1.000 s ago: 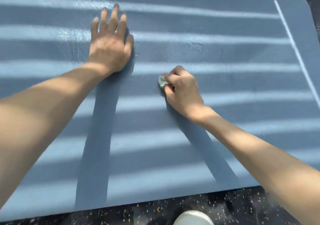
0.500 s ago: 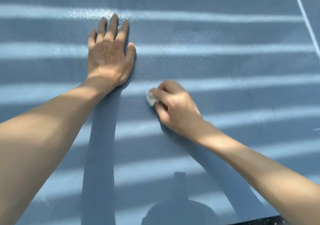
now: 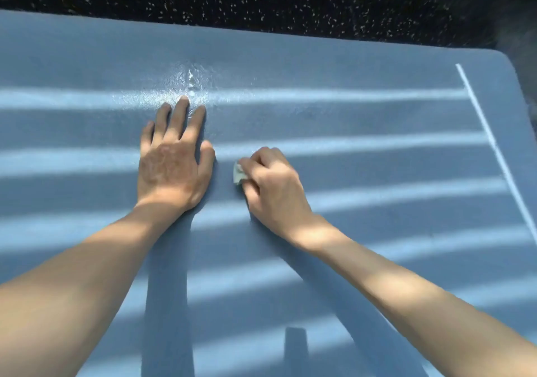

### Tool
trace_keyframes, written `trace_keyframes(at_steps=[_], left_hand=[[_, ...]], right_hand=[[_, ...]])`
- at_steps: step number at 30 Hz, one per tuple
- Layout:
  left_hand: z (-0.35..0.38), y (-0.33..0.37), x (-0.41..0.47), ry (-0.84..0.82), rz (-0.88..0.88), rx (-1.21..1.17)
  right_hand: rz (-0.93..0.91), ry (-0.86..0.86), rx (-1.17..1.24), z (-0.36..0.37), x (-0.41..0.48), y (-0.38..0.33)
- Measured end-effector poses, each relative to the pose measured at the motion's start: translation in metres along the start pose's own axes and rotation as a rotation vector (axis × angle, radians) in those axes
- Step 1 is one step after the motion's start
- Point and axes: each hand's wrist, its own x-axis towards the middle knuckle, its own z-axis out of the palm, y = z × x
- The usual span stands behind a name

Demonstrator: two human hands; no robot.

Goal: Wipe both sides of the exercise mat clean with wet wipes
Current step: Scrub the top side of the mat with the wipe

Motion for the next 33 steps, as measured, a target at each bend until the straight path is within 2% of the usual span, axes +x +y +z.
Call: trace_keyframes(at_steps=[2, 3, 5, 7, 11, 15, 16, 20, 21, 24, 25, 29, 30, 33], left_hand=[[0.001, -0.001, 0.000, 0.012, 0.002, 0.007], [0.001, -0.001, 0.000, 0.016, 0.000, 0.008], [0.001, -0.002, 0.001, 0.025, -0.001, 0.009], [0.000, -0.002, 0.002, 0.034, 0.004, 0.011], [0.000, -0.001, 0.003, 0.041, 0.000, 0.026], [0.001, -0.002, 0.003, 0.046, -0.006, 0.032], [0.001, -0.002, 0.003, 0.050, -0.004, 0.032], [0.001, -0.001, 0.004, 0.049, -0.006, 0.040], [0.001, -0.001, 0.004, 0.048, -0.006, 0.042], [0.001, -0.002, 0.003, 0.048, -0.012, 0.041], [0.001, -0.002, 0.003, 0.049, -0.012, 0.040], [0.001, -0.001, 0.004, 0.050, -0.009, 0.048], [0.001, -0.001, 0.003, 0.048, -0.011, 0.051], [0.001, -0.001, 0.003, 0.046, -0.016, 0.048]], right_hand=[[-0.085, -0.070, 0.021, -0.001, 0.001, 0.003], [-0.069, -0.063, 0.034, -0.004, 0.015, 0.011], [0.046, 0.060, 0.003, -0.006, 0.048, 0.026], [0.060, 0.063, -0.002, -0.002, 0.054, 0.021], [-0.136, -0.128, 0.083, 0.000, 0.031, 0.006], [0.069, 0.016, -0.040, -0.004, 0.086, 0.023], [0.064, 0.002, -0.034, -0.002, 0.084, 0.020], [-0.137, -0.203, 0.074, -0.003, 0.062, 0.008], [-0.114, -0.193, 0.059, -0.006, 0.077, 0.016], [-0.009, 0.036, -0.012, -0.007, 0.123, 0.035], [0.002, 0.062, -0.007, -0.005, 0.124, 0.034], [-0.167, -0.102, 0.063, 0.003, 0.097, 0.020], [-0.156, -0.130, 0.061, -0.002, 0.109, 0.023], [0.125, -0.037, -0.069, -0.007, 0.160, 0.043]])
